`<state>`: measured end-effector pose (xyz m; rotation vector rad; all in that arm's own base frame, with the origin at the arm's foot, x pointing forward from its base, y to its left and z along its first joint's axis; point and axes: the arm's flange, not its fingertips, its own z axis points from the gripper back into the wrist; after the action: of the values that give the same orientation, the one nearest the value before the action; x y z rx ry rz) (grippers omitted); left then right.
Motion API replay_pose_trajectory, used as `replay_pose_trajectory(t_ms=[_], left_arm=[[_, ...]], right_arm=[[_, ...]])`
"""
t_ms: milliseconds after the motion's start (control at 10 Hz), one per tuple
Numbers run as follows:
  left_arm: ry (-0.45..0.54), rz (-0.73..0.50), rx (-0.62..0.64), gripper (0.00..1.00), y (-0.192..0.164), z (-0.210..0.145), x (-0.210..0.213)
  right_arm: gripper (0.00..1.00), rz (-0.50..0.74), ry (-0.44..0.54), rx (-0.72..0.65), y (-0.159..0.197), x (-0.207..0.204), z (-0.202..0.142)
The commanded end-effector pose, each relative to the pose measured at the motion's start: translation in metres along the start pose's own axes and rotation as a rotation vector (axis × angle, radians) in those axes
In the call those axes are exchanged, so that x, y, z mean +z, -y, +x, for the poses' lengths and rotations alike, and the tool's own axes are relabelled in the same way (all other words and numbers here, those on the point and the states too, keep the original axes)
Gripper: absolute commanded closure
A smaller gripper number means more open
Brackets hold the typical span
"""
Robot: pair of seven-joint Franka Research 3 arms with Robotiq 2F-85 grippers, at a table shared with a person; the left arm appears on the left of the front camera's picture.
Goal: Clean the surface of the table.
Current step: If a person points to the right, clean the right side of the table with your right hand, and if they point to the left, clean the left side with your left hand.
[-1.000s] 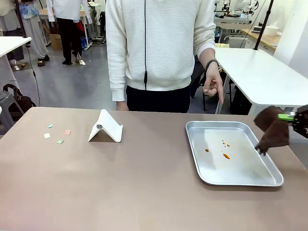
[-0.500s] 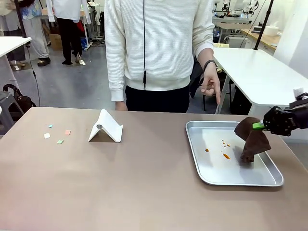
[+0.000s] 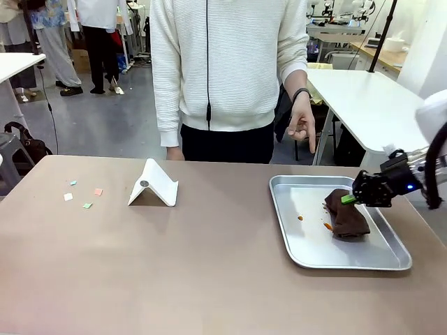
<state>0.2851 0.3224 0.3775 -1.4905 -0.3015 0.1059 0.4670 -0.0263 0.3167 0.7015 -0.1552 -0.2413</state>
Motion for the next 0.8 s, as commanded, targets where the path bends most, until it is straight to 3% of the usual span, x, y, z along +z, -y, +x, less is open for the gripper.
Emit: replay_pose_trajectory(t_ms=[0,700], left_arm=[[-0.008,-0.01,-0.016,1.0,0.004,-0.004,0.001],[-0.008,-0.01,-0.016,1.0,0.004,-0.004,0.001]], right_arm=[[0.93,-0.015,0.011,-0.038,-0.011,-0.02,0.01],[0.93,0.067,-0.134,0.037,-0.044,-0.084,0.0]])
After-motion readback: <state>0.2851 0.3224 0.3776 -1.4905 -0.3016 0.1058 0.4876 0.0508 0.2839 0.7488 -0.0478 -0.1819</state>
